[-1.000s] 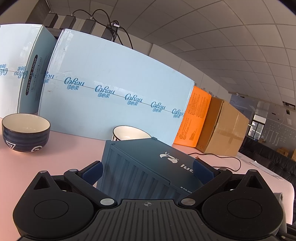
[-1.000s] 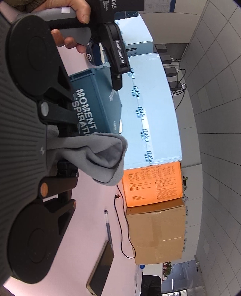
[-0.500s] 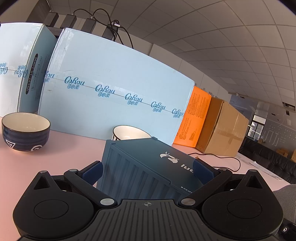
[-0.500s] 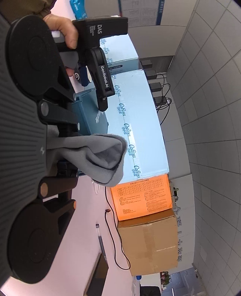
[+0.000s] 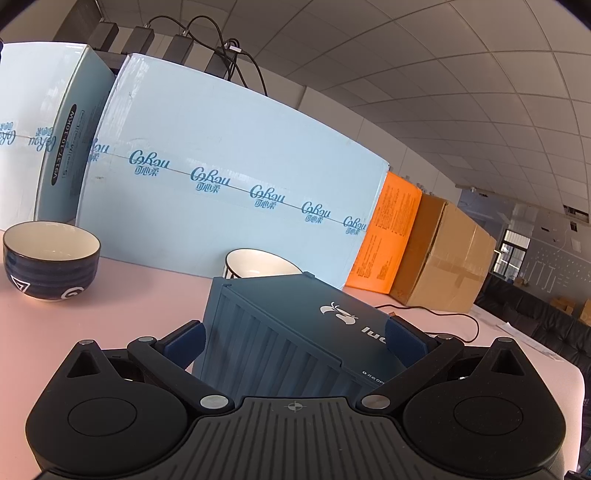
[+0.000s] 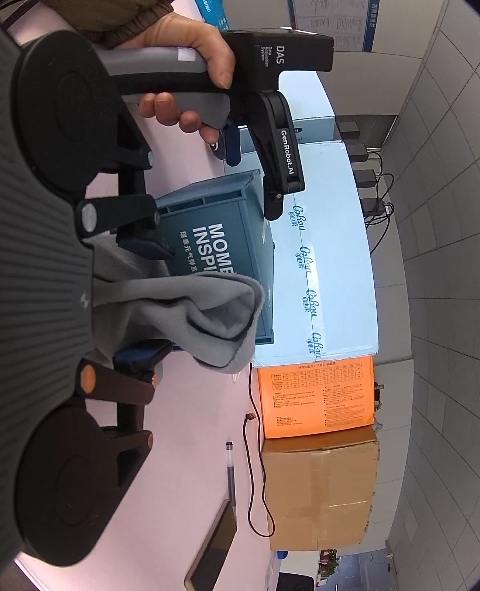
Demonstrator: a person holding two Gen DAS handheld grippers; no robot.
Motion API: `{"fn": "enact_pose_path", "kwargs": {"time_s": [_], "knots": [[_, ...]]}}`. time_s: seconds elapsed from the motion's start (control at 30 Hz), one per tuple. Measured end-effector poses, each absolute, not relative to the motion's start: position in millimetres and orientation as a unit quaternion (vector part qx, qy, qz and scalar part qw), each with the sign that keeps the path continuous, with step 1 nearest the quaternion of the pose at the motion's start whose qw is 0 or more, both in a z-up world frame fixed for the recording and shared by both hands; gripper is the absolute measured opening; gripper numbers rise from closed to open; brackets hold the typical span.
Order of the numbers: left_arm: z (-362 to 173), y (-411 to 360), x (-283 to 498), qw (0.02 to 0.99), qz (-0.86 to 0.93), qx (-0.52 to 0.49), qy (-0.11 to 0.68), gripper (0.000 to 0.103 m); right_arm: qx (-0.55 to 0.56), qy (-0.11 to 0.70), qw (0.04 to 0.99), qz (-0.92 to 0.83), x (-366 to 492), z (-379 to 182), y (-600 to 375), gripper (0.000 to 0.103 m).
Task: Clean container
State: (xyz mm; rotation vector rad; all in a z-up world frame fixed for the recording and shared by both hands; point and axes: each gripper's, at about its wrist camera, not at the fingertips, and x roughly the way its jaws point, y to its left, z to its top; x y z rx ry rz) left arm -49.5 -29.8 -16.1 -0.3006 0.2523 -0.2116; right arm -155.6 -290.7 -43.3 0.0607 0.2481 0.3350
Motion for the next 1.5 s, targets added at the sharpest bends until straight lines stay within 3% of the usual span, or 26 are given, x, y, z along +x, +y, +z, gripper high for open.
{"fn": "enact_pose_path", "kwargs": {"time_s": [0.1, 0.13, 0.17, 0.2, 0.67, 1.07, 1.33, 1.5], "knots": [[-16.3, -29.0, -49.6, 0.975, -0.104, -0.150, 0.125, 0.103, 0.033, 0.119, 0.979, 0.159, -162.9, -46.1, -297.1, 0.052], [-16.4, -28.7, -49.4, 0.975, -0.105, -0.151, 0.125, 0.103, 0.034, 0.119, 0.980, 0.159, -164.0, -46.8, -298.9, 0.046], [-16.3, -28.7, -49.4, 0.975, -0.105, -0.152, 0.126, 0.103, 0.032, 0.120, 0.979, 0.159, -164.0, -47.6, -299.6, 0.022], [-16.4, -28.4, -49.2, 0.974, -0.106, -0.153, 0.126, 0.103, 0.027, 0.121, 0.979, 0.162, -163.6, -48.4, -299.6, 0.015], [-17.4, -26.8, -47.7, 0.973, -0.108, -0.158, 0.128, 0.103, 0.074, 0.039, 0.972, 0.220, -183.2, -28.1, -298.6, 0.016], [-17.5, -27.1, -47.9, 0.973, -0.108, -0.158, 0.128, 0.103, 0.048, 0.100, 0.970, 0.216, -174.7, -43.7, -286.4, 0.016], [-17.3, -27.5, -48.1, 0.973, -0.108, -0.158, 0.127, 0.103, 0.091, 0.033, 0.968, 0.230, -187.5, -29.4, -293.6, 0.016], [-17.1, -27.7, -48.3, 0.974, -0.107, -0.157, 0.127, 0.103, 0.087, 0.053, 0.968, 0.228, -181.4, -34.4, -291.6, 0.016]]}}
